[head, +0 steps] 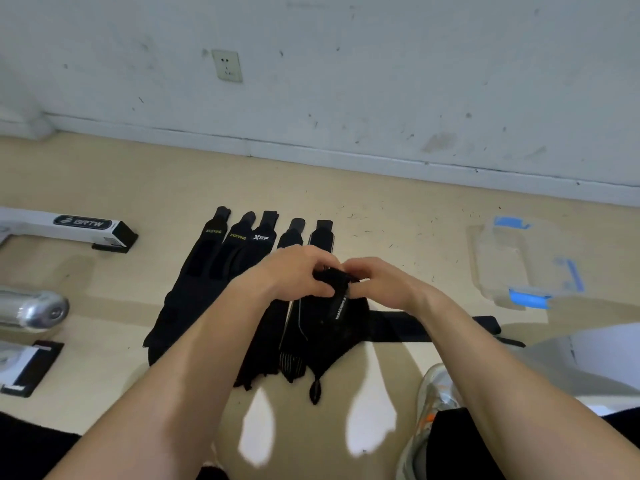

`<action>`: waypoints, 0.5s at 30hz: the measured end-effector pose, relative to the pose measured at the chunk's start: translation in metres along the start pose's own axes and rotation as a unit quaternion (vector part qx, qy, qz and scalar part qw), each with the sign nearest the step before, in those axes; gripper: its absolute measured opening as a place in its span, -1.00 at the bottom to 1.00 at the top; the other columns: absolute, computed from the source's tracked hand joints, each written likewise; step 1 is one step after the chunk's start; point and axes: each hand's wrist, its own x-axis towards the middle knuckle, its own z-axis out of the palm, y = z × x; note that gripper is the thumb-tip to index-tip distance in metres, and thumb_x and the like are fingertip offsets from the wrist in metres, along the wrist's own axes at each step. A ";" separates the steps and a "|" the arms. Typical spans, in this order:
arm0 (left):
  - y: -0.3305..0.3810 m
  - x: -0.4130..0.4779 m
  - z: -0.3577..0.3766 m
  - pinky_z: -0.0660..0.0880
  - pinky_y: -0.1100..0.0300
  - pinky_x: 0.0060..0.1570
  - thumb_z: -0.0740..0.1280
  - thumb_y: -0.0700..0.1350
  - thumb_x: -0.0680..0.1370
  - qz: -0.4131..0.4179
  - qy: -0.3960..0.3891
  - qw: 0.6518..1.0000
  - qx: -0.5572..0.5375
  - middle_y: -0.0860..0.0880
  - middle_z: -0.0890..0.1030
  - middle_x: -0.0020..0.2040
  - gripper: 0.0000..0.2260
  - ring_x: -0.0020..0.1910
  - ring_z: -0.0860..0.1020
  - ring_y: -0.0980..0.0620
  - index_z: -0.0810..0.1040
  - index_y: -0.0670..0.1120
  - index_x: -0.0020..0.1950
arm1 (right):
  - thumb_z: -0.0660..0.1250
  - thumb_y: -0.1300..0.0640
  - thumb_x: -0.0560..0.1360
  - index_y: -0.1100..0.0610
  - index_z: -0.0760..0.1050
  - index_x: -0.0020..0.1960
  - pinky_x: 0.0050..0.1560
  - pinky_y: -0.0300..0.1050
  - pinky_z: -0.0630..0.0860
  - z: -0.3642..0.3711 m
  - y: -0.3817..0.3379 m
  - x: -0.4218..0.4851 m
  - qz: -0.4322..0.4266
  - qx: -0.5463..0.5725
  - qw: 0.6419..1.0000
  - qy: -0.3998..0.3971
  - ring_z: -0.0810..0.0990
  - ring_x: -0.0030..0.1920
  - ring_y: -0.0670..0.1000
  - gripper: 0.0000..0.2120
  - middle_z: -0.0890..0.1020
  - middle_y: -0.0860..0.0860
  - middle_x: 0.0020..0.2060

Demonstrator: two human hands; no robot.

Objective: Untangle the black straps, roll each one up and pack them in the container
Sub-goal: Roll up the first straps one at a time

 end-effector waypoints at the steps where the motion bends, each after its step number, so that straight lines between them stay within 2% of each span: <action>1: 0.006 -0.003 -0.004 0.36 0.02 0.39 0.49 0.05 0.53 -0.004 0.045 0.998 0.052 0.20 0.64 0.02 -0.75 0.13 0.59 0.14 0.62 0.21 0.20 | 0.35 0.29 0.51 -0.03 0.62 0.08 0.02 -0.16 0.51 -0.002 -0.007 -0.003 -0.006 0.005 1.000 0.007 0.60 -0.19 -0.09 -0.74 0.66 -0.14 -0.25; 3: 0.010 -0.006 -0.003 0.15 -0.01 0.48 0.50 0.12 0.49 -0.016 0.158 0.982 0.100 0.21 0.57 -0.05 -0.72 0.11 0.57 0.12 0.58 0.17 0.17 | 0.37 0.27 0.56 0.03 0.63 0.12 -0.15 -0.29 0.47 -0.005 -0.016 -0.008 -0.015 0.024 0.999 0.032 0.56 -0.32 -0.13 -0.79 0.64 -0.16 -0.38; 4: 0.010 -0.007 0.001 0.14 -0.03 0.47 0.51 0.12 0.48 -0.023 0.227 0.969 0.091 0.21 0.56 -0.04 -0.68 0.12 0.55 0.10 0.55 0.15 0.18 | 0.38 0.27 0.57 0.10 0.65 0.11 -0.13 -0.28 0.49 -0.006 -0.018 -0.009 -0.024 0.044 0.998 0.049 0.61 -0.29 -0.11 -0.83 0.68 -0.12 -0.34; 5: 0.011 -0.008 0.006 0.21 -0.03 0.43 0.52 0.12 0.47 -0.030 0.308 0.949 0.055 0.19 0.56 0.03 -0.62 0.15 0.53 0.09 0.53 0.12 0.23 | 0.37 0.29 0.57 0.16 0.66 0.09 -0.09 -0.24 0.54 -0.006 -0.021 -0.011 -0.032 0.082 0.994 0.066 0.67 -0.23 -0.06 -0.86 0.73 -0.03 -0.26; 6: 0.010 -0.008 0.011 0.31 -0.02 0.37 0.53 0.11 0.47 -0.047 0.381 0.923 -0.022 0.12 0.57 0.11 -0.54 0.17 0.51 0.06 0.51 0.07 0.31 | 0.37 0.29 0.58 0.19 0.65 0.09 -0.08 -0.19 0.57 -0.006 -0.023 -0.013 -0.039 0.126 0.988 0.085 0.71 -0.18 0.00 -0.87 0.75 0.05 -0.19; 7: 0.012 -0.009 0.015 0.40 0.01 0.31 0.52 0.11 0.49 -0.084 0.415 0.895 -0.139 0.04 0.57 0.18 -0.46 0.19 0.51 0.02 0.47 0.00 0.39 | 0.37 0.29 0.58 0.19 0.65 0.10 -0.09 -0.16 0.60 -0.004 -0.026 -0.015 -0.043 0.165 0.979 0.108 0.73 -0.15 0.03 -0.87 0.75 0.11 -0.15; 8: 0.014 -0.011 0.017 0.46 0.01 0.29 0.49 0.15 0.51 -0.136 0.394 0.867 -0.274 -0.07 0.59 0.21 -0.41 0.21 0.54 -0.05 0.45 -0.09 0.43 | 0.38 0.28 0.58 0.18 0.64 0.12 -0.10 -0.14 0.62 -0.003 -0.028 -0.016 -0.046 0.199 0.970 0.129 0.74 -0.14 0.05 -0.86 0.75 0.14 -0.12; 9: 0.016 -0.013 0.019 0.51 -0.02 0.28 0.45 0.20 0.53 -0.173 0.326 0.834 -0.410 -0.19 0.62 0.22 -0.39 0.22 0.59 -0.13 0.48 -0.17 0.42 | 0.40 0.26 0.58 0.17 0.63 0.13 -0.10 -0.12 0.63 -0.001 -0.030 -0.017 -0.049 0.225 0.962 0.149 0.74 -0.13 0.06 -0.86 0.75 0.14 -0.10; 10: 0.015 -0.013 0.023 0.54 -0.06 0.26 0.41 0.25 0.55 -0.183 0.241 0.797 -0.523 -0.26 0.65 0.20 -0.39 0.20 0.62 -0.19 0.55 -0.21 0.36 | 0.41 0.24 0.57 0.16 0.62 0.14 -0.10 -0.10 0.65 0.002 -0.032 -0.018 -0.048 0.247 0.954 0.165 0.74 -0.11 0.07 -0.85 0.75 0.13 -0.09; 11: 0.015 -0.015 0.026 0.57 -0.09 0.25 0.40 0.27 0.55 -0.175 0.183 0.768 -0.588 -0.23 0.68 0.17 -0.42 0.18 0.65 -0.20 0.62 -0.20 0.29 | 0.43 0.23 0.55 0.16 0.61 0.12 -0.11 -0.09 0.65 0.006 -0.034 -0.018 -0.046 0.263 0.946 0.183 0.74 -0.11 0.07 -0.85 0.75 0.12 -0.08; 13: 0.012 -0.015 0.033 0.56 -0.16 0.28 0.42 0.20 0.54 -0.120 0.165 0.760 -0.617 -0.23 0.70 0.16 -0.51 0.19 0.66 -0.24 0.68 -0.18 0.22 | 0.51 0.21 0.49 0.17 0.56 0.04 -0.22 -0.12 0.62 0.014 -0.036 -0.017 -0.017 0.299 0.926 0.229 0.72 -0.14 0.07 -0.82 0.73 0.11 -0.12; 15: 0.010 -0.010 0.040 0.55 -0.22 0.27 0.39 0.05 0.59 -0.088 0.214 0.791 -0.566 -0.23 0.71 0.10 -0.68 0.15 0.67 -0.25 0.69 -0.16 0.17 | 0.58 0.14 0.44 0.15 0.46 -0.07 -0.35 -0.18 0.57 0.023 -0.033 -0.012 0.033 0.320 0.904 0.281 0.69 -0.20 0.06 -0.72 0.66 0.08 -0.17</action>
